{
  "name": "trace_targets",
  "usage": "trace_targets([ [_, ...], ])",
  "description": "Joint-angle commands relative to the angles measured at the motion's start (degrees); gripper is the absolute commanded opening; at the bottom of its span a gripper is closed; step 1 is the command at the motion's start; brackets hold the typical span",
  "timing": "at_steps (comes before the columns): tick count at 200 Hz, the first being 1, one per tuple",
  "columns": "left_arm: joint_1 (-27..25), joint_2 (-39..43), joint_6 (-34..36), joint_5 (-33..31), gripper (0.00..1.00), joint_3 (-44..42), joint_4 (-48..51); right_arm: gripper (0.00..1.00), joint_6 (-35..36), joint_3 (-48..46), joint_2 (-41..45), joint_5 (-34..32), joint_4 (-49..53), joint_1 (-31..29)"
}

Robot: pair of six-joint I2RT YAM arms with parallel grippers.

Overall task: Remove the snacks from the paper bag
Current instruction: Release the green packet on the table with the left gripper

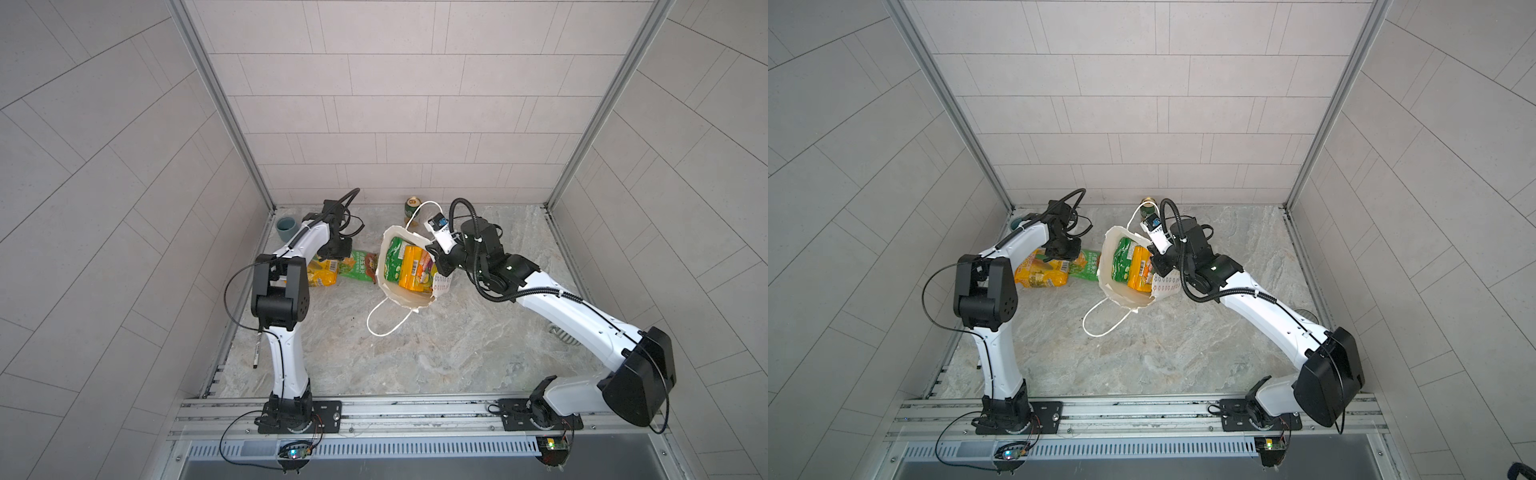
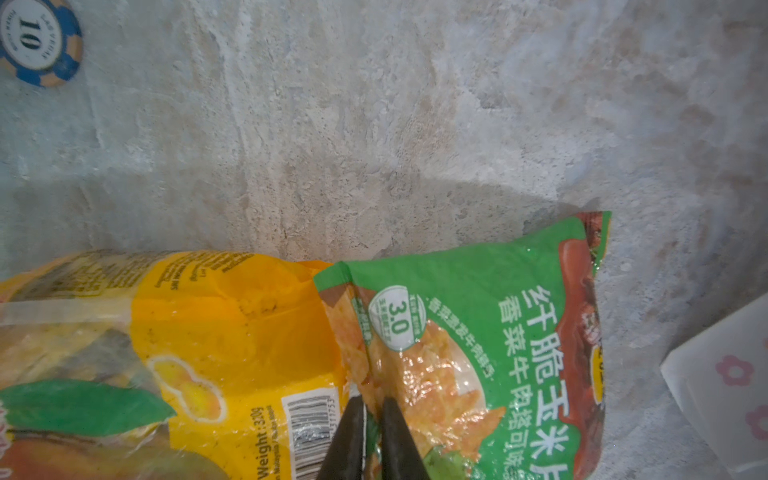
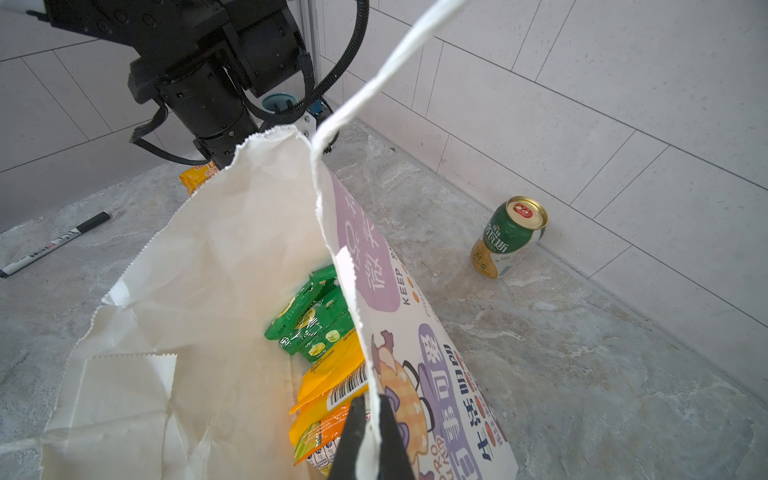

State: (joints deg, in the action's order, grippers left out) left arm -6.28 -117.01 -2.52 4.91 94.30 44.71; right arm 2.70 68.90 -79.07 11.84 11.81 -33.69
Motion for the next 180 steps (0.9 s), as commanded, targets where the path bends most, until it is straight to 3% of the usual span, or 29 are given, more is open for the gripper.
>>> trace_targets([
  [1, -0.22, -0.63, -0.35, -1.08, 0.16, 1.76, 1.51, 0.01, -0.85, -0.26, -0.07, 0.54, 0.4, 0.31],
  [30, -0.31, 0.24, -0.79, -2.05, 0.21, 1.76, 1.35, 0.01, -0.95, -0.26, -0.08, 0.64, 0.4, 0.3],
  [83, -1.37, 4.19, -2.09, -2.19, 0.41, 0.72, -0.07, 0.02, -0.77, -0.35, 0.18, 0.21, 0.59, 0.3],
  [120, -4.03, 6.86, -3.43, -0.93, 0.47, -1.18, -2.26, 0.03, -0.77, -0.33, 0.07, 0.09, 0.5, 0.32],
  [180, -7.6, 3.29, -4.85, -0.89, 0.68, -3.66, -2.96, 0.04, -0.77, -0.49, 0.01, -0.11, 0.59, 0.32],
])
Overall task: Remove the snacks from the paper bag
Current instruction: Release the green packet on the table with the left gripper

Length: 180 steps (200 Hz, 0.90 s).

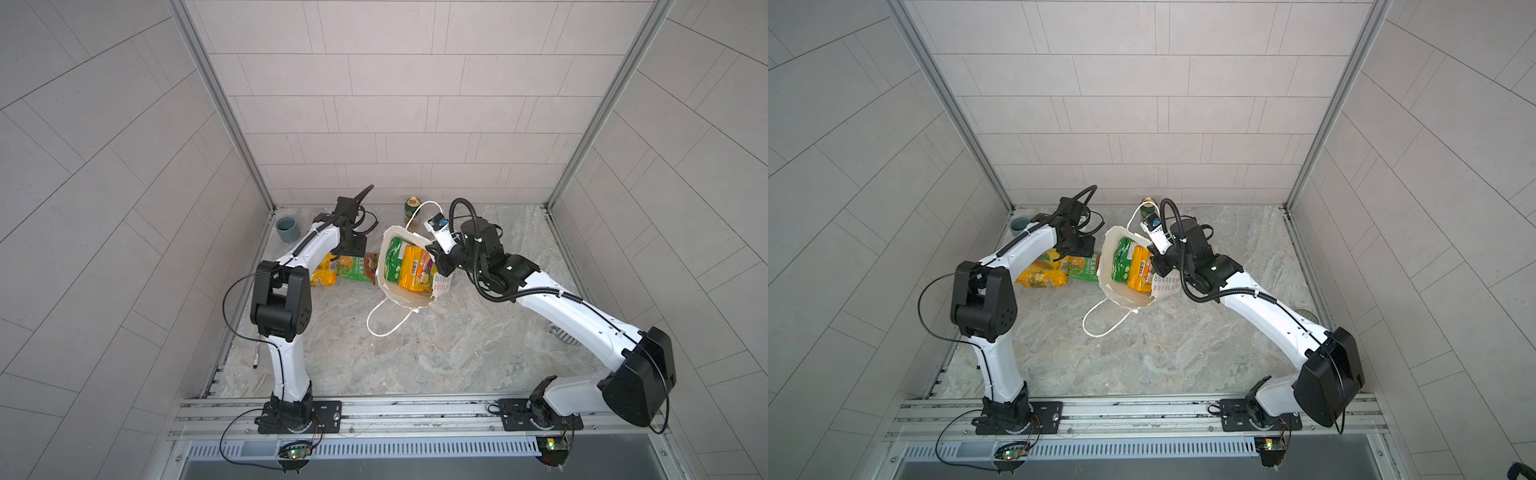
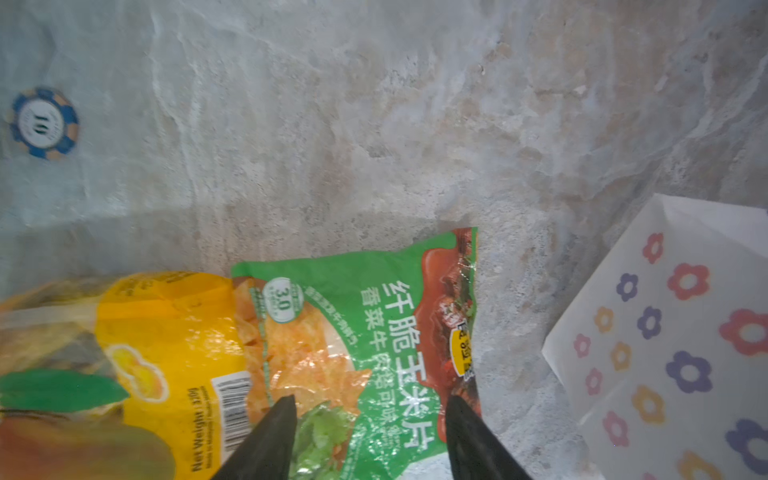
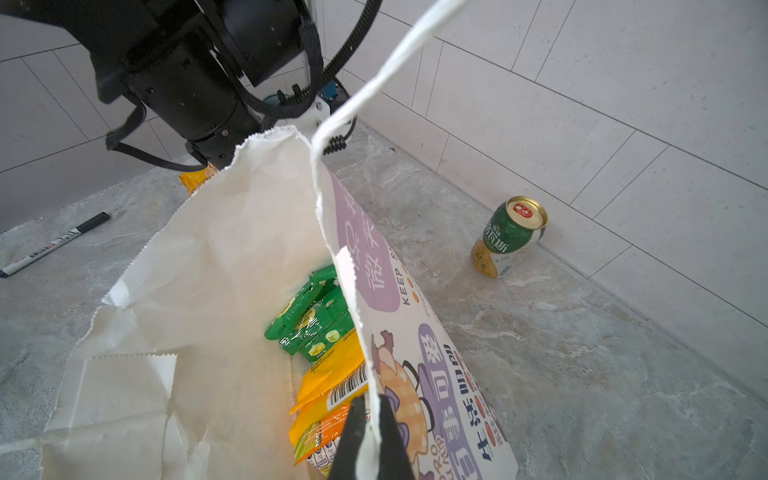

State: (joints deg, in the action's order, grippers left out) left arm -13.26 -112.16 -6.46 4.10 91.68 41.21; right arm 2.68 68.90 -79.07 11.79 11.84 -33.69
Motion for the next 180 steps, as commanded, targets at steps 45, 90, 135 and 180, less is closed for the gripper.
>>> trace_targets([
  [45, -0.8, -2.94, -2.76, 2.96, 0.76, -3.63, -2.61, 0.05, -0.76, -0.52, 0.07, -0.25, 0.56, 0.29],
  [90, -0.75, -4.6, -4.04, 5.7, 0.76, -4.7, -5.56, 0.05, -0.77, -0.44, -0.12, 0.0, 0.6, 0.32],
  [135, -0.65, -5.0, -5.23, 5.26, 0.74, -5.18, -6.86, 0.05, -0.74, -0.44, -0.24, -0.1, 0.65, 0.36],
  [180, -0.23, -2.68, -7.16, -0.72, 0.69, -6.84, -7.97, 0.06, -0.74, -0.39, -0.37, -0.05, 0.56, 0.3],
])
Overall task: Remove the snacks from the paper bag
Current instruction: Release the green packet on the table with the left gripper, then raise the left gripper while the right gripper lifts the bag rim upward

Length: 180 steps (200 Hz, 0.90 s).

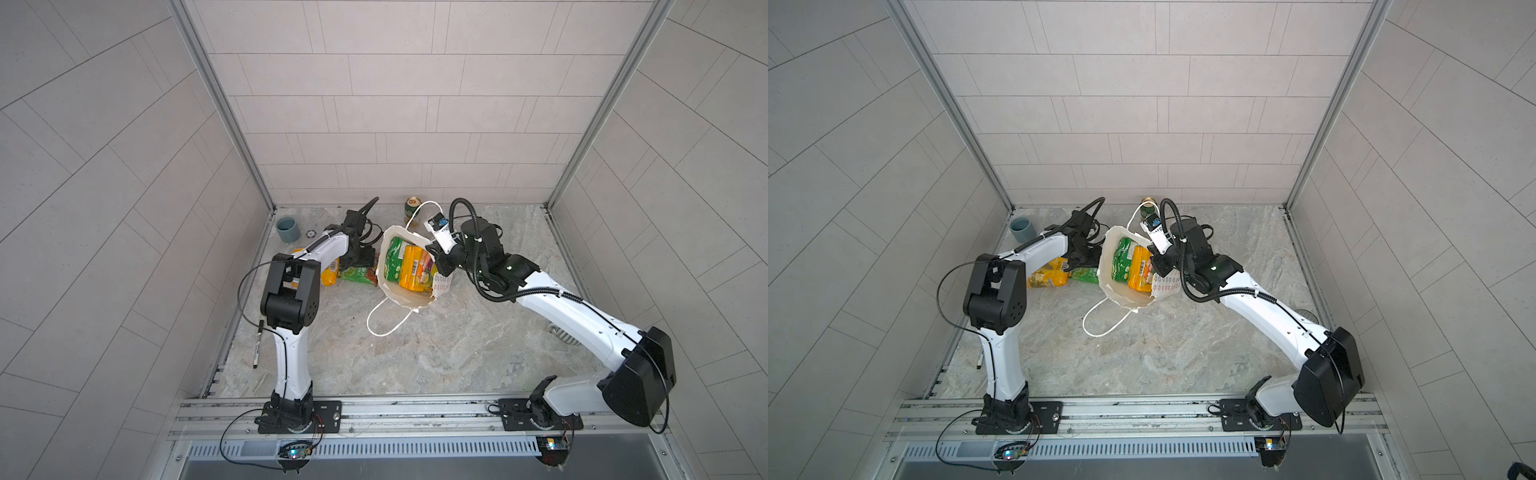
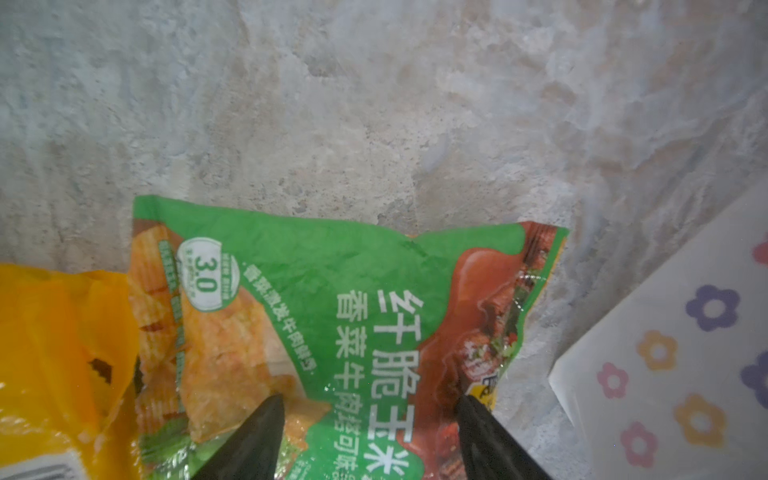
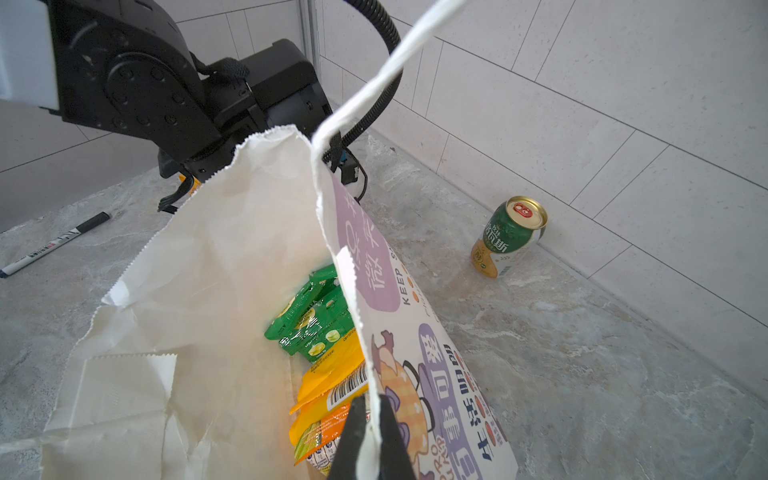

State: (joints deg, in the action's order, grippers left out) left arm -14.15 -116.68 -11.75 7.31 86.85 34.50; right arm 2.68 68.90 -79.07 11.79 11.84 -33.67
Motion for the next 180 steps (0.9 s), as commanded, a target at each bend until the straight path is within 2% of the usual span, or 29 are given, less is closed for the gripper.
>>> trace_targets([
  [1, 0.69, 1.92, -1.96, -3.87, 0.69, -2.11, -1.4, 0.06, -0.74, -0.41, -0.33, -0.12, 0.56, 0.28],
  [71, 2.28, 2.71, -4.82, -5.27, 0.65, -2.92, -4.12, 0.07, -0.74, -0.39, -0.35, -0.05, 0.48, 0.34],
  [107, 2.18, 5.85, -6.12, -2.3, 0.65, -1.56, -5.1, 0.07, -0.75, -0.17, -0.44, 0.16, 0.56, 0.26],
  [147, 1.42, 17.21, -7.36, -0.7, 0.65, -4.53, -9.8, 0.1, -0.49, 0.47, 0.12, -0.03, 1.31, 0.27],
  [180, -1.28, 28.2, -10.26, -0.35, 0.65, -10.13, -16.56, 0.13, -0.65, 1.97, 0.06, -0.96, 2.67, 0.29],
])
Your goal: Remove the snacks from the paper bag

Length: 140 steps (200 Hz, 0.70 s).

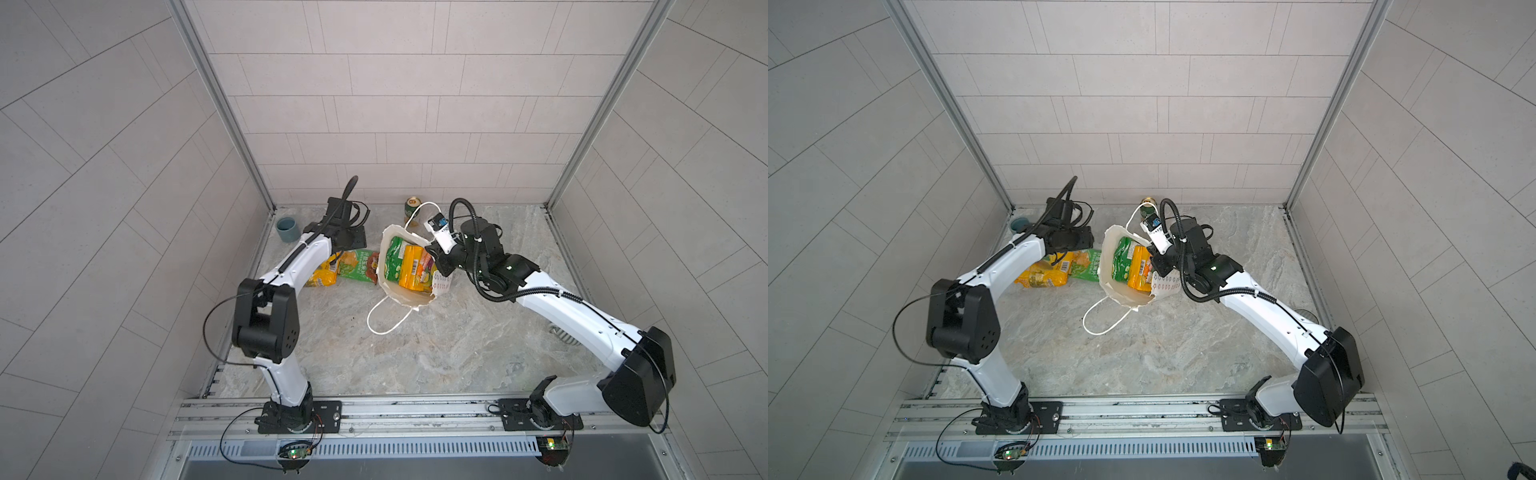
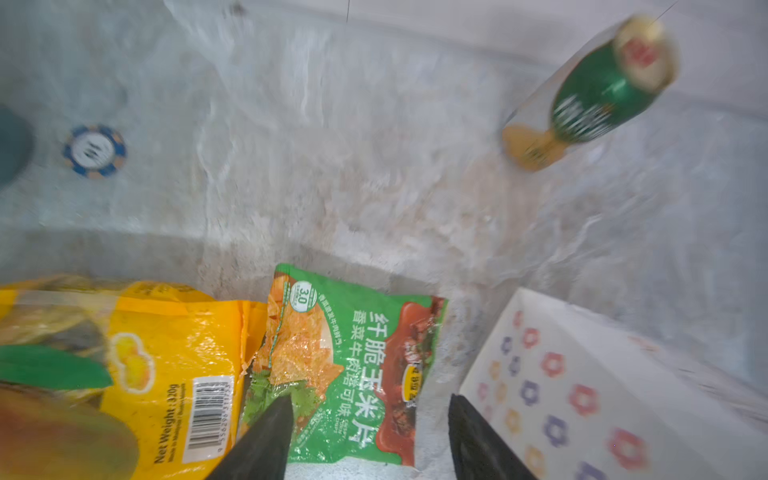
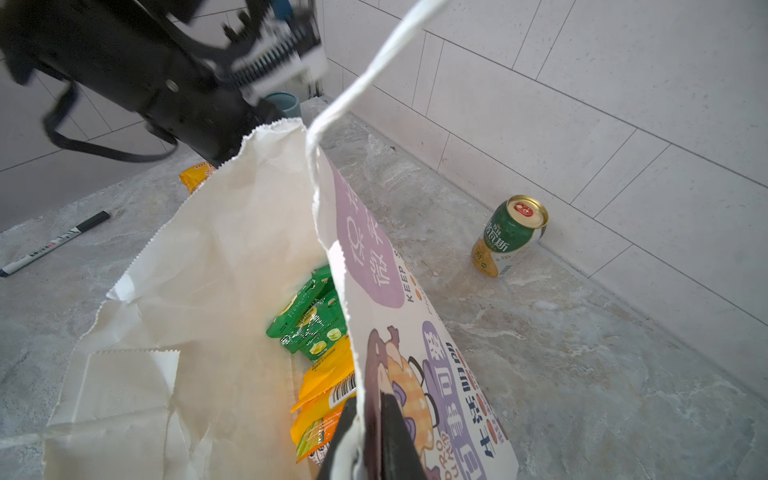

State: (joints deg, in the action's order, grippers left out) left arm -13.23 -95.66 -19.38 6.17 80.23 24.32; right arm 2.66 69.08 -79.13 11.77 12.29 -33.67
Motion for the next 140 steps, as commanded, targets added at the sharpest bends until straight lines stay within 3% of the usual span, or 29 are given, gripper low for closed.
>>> trace_targets([
  [1, -2.3, 7.42, -2.66, 0.78, 0.65, -3.63, -6.55, 0.13, -0.59, 1.86, 0.12, -1.04, 2.21, 0.28],
  [51, -7.4, 16.96, -3.07, -1.34, 0.65, -10.26, -12.76, 0.15, -0.58, 8.16, -2.41, -5.76, 7.58, 1.62],
  [95, -8.04, 17.51, 2.29, -0.25, 0.64, -10.35, -15.69, 0.21, 1.97, 15.61, -7.93, -1.92, 11.43, 8.15],
  [122, -7.77, 17.92, 7.19, -0.29, 0.71, -7.92, -16.97, 0.35, 4.9, 21.42, -9.02, -2.97, 13.94, 9.41],
  [140, -7.77, 17.91, 10.26, 2.0, 0.81, -5.86, -19.36, 0.62, 3.16, 25.76, -9.84, -3.69, 15.46, 11.48],
])
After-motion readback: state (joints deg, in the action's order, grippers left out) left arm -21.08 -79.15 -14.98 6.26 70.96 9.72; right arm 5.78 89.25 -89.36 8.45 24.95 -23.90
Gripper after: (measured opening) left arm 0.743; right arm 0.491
